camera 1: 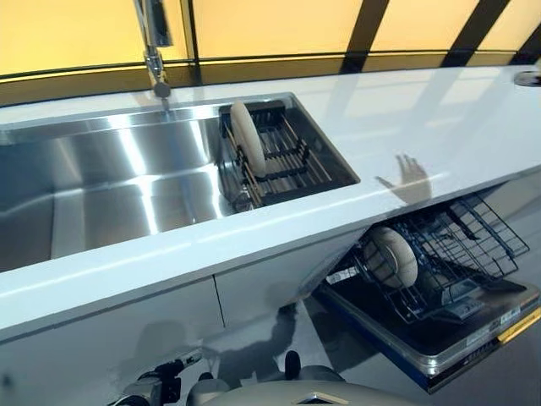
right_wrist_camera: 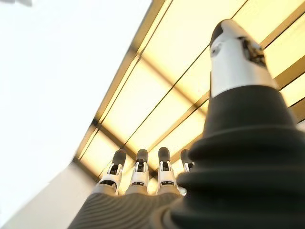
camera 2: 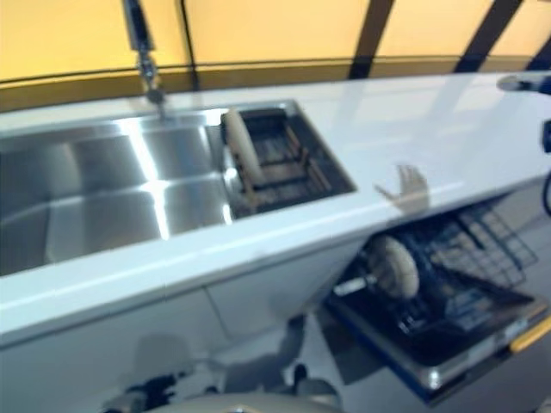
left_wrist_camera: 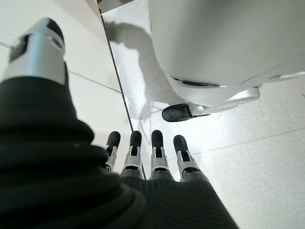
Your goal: Take plates into dishwasher
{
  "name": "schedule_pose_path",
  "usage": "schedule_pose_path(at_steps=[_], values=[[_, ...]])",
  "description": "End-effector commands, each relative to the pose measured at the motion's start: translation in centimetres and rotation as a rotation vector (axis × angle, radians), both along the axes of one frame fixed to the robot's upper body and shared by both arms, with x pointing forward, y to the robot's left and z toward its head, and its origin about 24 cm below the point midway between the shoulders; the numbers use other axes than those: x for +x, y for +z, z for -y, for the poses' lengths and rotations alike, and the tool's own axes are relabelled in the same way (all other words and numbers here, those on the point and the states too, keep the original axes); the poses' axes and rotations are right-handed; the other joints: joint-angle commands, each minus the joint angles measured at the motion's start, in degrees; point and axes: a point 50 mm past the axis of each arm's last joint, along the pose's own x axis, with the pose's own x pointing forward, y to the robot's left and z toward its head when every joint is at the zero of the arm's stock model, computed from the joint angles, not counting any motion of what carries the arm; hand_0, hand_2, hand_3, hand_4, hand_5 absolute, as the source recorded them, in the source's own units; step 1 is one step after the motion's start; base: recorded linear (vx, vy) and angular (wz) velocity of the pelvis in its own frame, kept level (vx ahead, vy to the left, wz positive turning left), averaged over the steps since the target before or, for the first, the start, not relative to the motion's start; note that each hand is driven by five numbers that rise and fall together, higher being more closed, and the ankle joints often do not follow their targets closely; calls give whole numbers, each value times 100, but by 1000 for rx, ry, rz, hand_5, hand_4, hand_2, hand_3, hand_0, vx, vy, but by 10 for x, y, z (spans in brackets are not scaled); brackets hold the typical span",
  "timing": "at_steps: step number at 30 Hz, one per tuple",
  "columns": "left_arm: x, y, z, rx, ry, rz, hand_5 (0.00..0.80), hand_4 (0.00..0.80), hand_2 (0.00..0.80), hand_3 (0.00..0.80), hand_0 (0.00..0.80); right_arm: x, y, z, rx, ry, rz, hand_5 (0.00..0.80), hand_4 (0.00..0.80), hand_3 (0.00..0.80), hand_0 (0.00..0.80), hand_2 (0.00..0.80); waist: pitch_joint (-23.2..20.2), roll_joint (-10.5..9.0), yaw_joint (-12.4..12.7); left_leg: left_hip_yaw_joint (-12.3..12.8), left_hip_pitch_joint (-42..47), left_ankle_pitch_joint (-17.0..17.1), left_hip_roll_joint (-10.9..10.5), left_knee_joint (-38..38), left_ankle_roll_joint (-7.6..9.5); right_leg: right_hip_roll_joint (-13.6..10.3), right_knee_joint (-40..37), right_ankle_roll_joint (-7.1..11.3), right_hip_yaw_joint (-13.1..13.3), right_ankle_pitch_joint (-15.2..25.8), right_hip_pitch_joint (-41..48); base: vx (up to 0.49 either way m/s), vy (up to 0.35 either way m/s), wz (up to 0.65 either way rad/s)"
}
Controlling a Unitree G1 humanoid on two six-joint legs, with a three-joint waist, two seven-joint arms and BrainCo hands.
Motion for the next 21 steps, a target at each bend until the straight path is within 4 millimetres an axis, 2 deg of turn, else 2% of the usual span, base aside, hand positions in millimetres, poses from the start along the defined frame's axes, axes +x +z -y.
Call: schedule_pose_path(at_steps=[1, 3, 8, 9, 14, 21], values=[[13, 3, -4, 26, -12, 14, 0, 0, 0, 0, 0, 13, 39, -36, -16, 85, 127, 0, 0, 0, 0, 0, 74, -139, 245, -347, -41, -270, -323, 33, 364, -46, 61, 220, -189, -38, 116, 39, 30, 16], [15, 2, 0, 14, -5, 21, 0, 0, 0, 0, 0, 23, 35, -56, -27, 137, 92, 0, 0, 0, 0, 0, 98, -126, 347, -414, -48, -252, -339, 27, 352, -88, 55, 223, -292, -33, 146, 59, 46, 23], [12, 0, 5, 6, 0, 16, 0, 0, 0, 0, 0, 32, 31, -74, 13, 186, 80, 0, 0, 0, 0, 0, 160, -127, 505, -505, -91, -218, -354, 16, 332, -133, 29, 238, -427, -25, 189, 39, 25, 25], [10, 0, 5, 9, 8, 11, 0, 0, 0, 0, 0, 37, 27, -87, 77, 227, 82, 0, 0, 0, 0, 0, 192, -152, 590, -538, -139, -191, -348, 13, 320, -137, 16, 233, -482, -21, 187, 8, 8, 15], [10, 0, 4, 15, 34, 22, 0, 0, 0, 0, 0, 44, 16, -113, 144, 283, 55, 0, 0, 0, 0, 0, 287, -196, 747, -622, -259, -143, -335, 9, 296, -166, 11, 238, -651, -18, 158, -9, 19, 15], [8, 0, 4, 17, 41, 25, 0, 0, 0, 0, 0, 49, 1, -129, 248, 314, -5, 0, 0, 0, 0, 0, 375, -234, 884, -702, -322, -118, -328, 9, 290, -211, 18, 253, -832, -10, 171, -10, 12, 19]])
